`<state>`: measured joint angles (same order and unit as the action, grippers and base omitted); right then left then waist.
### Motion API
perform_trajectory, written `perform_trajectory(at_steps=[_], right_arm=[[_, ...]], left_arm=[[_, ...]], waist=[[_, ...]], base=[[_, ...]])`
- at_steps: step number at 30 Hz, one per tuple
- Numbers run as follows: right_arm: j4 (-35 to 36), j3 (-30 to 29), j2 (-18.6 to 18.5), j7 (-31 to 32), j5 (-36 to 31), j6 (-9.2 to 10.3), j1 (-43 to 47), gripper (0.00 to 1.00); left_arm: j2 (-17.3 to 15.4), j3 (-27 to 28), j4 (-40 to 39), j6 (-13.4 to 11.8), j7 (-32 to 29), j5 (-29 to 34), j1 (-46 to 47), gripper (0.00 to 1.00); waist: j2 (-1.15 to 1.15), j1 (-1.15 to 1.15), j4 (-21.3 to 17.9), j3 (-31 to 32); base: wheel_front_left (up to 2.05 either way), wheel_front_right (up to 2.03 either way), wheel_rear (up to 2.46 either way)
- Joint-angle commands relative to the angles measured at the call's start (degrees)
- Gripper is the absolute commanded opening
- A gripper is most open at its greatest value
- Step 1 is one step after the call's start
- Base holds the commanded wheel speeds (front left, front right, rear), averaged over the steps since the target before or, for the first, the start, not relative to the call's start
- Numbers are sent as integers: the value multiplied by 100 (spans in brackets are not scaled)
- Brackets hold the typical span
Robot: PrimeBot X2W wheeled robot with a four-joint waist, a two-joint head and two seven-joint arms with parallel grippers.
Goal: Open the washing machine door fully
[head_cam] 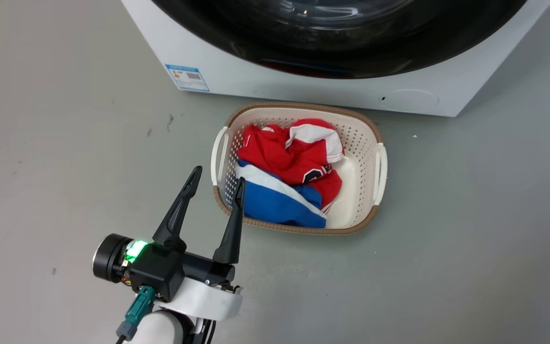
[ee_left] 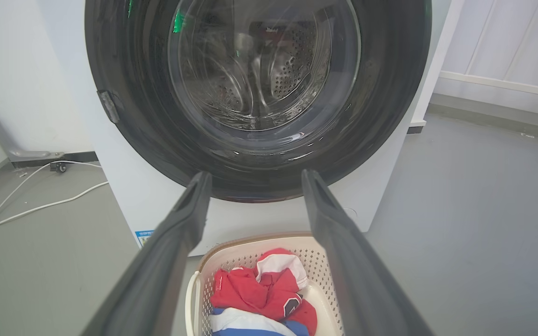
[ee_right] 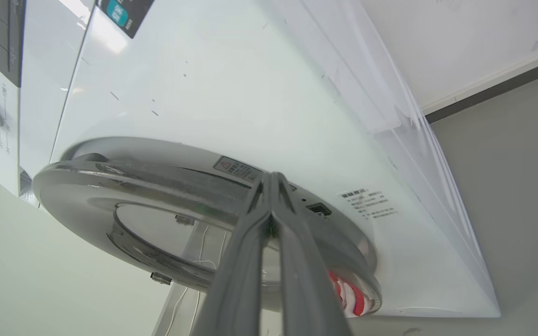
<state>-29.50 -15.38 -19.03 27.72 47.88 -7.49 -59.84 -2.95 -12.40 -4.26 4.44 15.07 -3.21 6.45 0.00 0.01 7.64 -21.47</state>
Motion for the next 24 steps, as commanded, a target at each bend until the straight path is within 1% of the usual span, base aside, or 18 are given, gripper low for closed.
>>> perform_trajectory(at_steps=[1, 5, 10, 16, 19, 24], right_arm=[[-145, -43, -12, 218, 95, 0, -307, 0], [-555, -166, -12, 759, 113, 0, -906, 0], [-970, -262, -19, 1259, -120, 0, -1380, 0], [-1347, -541, 53, 1587, -380, 0, -1732, 0], [-1424, -581, 101, 1659, -517, 0, -1782, 0], [-1563, -803, 285, 1843, -712, 0, -1870, 0]], left_arm=[[11, -25, -32, -35, 16, -25, 114, 100], [11, -91, -57, -63, 16, -51, 203, 100], [11, -158, -53, -100, 16, -108, 244, 100], [11, -232, -71, -135, 16, -151, 311, 100], [12, -245, -80, -146, 16, -148, 330, 100], [10, -276, -97, -158, 16, -180, 352, 100]], waist=[[0, -1, 141, -158], [0, -1, 279, -315], [0, -1, 423, -444], [0, -1, 552, -552], [0, -1, 573, -579], [0, -1, 616, -639]], base=[[0, 0, 0], [0, 0, 0], [0, 0, 0], [0, 0, 0], [0, 0, 0], [0, 0, 0]])
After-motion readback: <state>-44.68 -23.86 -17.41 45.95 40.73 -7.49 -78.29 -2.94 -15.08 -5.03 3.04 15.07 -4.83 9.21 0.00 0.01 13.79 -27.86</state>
